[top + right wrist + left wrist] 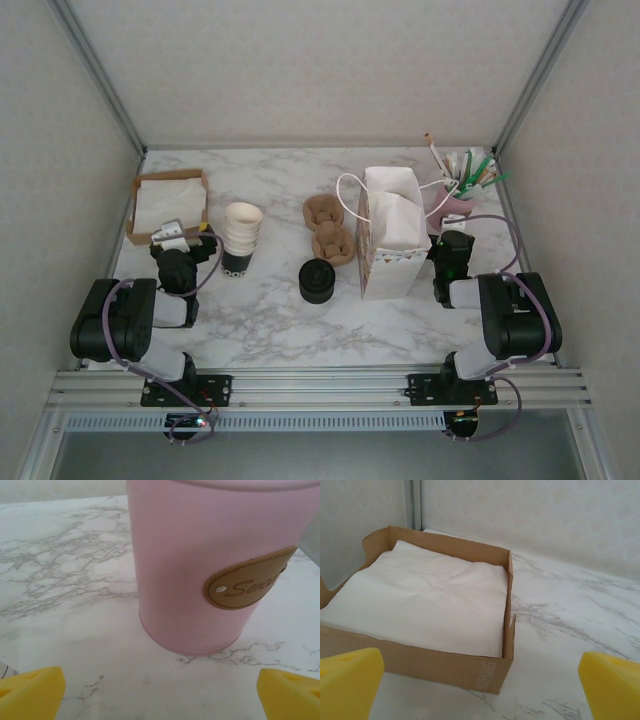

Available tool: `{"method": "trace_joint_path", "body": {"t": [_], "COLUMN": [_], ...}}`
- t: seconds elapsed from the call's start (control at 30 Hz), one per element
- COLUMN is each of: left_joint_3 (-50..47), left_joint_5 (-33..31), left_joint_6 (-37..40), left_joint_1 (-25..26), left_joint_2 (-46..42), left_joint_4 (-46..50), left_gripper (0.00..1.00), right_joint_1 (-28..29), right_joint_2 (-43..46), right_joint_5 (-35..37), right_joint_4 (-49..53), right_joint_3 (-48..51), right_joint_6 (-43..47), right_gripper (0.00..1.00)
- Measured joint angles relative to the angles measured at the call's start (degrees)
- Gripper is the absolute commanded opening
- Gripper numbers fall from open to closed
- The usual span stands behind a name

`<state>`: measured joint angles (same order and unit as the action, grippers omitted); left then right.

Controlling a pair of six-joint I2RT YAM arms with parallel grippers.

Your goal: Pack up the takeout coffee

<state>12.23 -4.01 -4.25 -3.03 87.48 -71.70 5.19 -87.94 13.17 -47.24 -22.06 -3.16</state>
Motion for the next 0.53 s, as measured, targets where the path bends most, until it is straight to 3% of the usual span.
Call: {"method": "trace_joint_path", "body": {"t": [0.53], "left_joint_3": [0.0], "left_joint_5": [0.0], "left_joint_6": [0.0], "left_joint_1": [0.0], "left_joint_2": [0.0], "left_joint_4": [-0.5], "left_gripper": [1.00], "right_joint_1": [0.0], "right_joint_2": [0.0], "right_joint_5": [-1.0], "right_joint_4": [-0.1], "right_joint_3": [0.0], "right_joint_6": [0.2], "right_gripper": [0.99]}}
